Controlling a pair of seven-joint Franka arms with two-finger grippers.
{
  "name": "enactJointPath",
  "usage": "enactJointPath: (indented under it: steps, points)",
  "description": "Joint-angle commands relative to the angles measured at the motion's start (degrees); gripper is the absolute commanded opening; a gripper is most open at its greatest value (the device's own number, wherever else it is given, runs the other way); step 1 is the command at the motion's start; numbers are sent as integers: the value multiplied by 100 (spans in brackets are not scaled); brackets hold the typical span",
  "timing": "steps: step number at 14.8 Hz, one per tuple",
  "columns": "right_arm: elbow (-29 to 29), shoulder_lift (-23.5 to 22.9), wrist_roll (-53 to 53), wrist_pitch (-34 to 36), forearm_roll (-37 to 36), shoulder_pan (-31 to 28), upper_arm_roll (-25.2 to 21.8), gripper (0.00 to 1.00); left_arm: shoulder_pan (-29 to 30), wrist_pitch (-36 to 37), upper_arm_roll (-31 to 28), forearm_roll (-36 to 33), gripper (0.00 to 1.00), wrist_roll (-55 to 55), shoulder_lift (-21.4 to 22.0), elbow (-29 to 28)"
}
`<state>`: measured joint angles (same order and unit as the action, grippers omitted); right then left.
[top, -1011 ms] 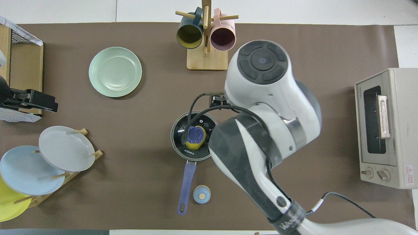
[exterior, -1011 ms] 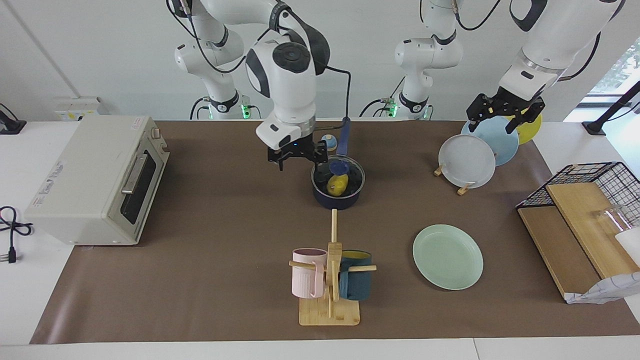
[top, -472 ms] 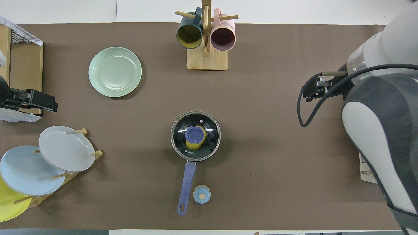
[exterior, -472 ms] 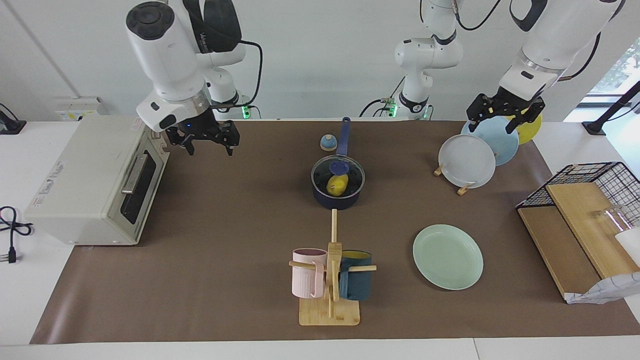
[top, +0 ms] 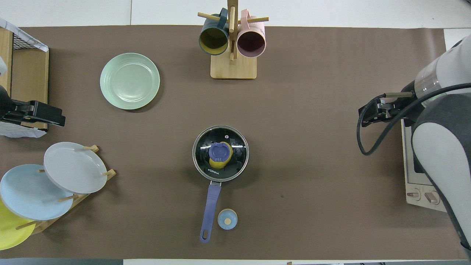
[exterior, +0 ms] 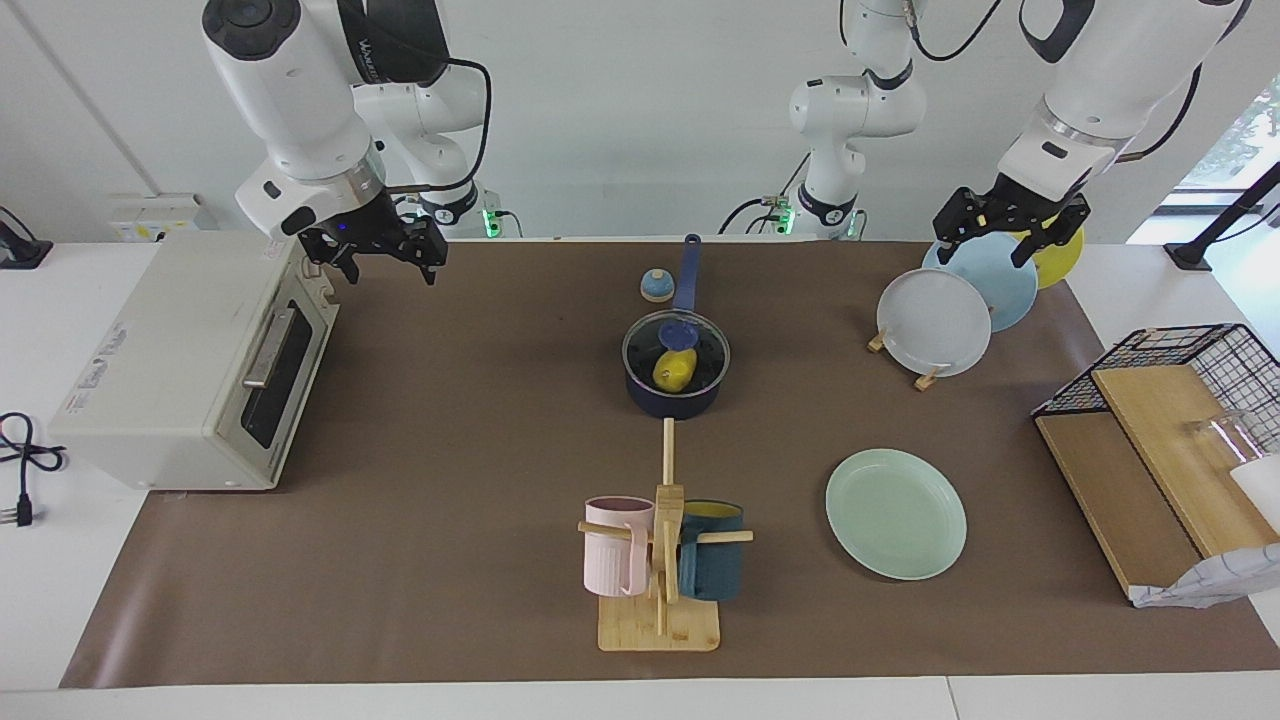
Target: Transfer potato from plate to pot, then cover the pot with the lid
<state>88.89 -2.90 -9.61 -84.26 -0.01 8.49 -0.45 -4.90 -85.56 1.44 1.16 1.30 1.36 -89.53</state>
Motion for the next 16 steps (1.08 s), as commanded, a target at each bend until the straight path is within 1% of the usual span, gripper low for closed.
enactJointPath:
  steps: [1, 2, 4, 7, 10, 14, 16]
  points:
    - [260, 228, 144, -82, -61, -76, 54, 100, 33, 31, 14, -81, 100, 19, 93, -73]
    - [365, 263, 170, -91, -61, -76, -34, 100, 33, 31, 14, -81, 100, 19, 93, -64]
    - [514, 386, 162, -126, -61, -67, -61, 100, 33, 31, 14, -81, 100, 19, 93, -64]
    - [533, 396, 145, -354, -61, -138, -78, 100, 33, 31, 14, -81, 100, 19, 93, -73]
    - [629, 422, 179, -381, -61, -129, -78, 100, 33, 31, 14, -81, 100, 19, 93, -73]
    - [550, 378, 302, -407, 27, -471, -61, 100, 33, 31, 14, -81, 100, 19, 93, -64]
    - [384, 343, 407, -294, 10, -498, -70, 100, 33, 31, 14, -81, 100, 19, 93, -64]
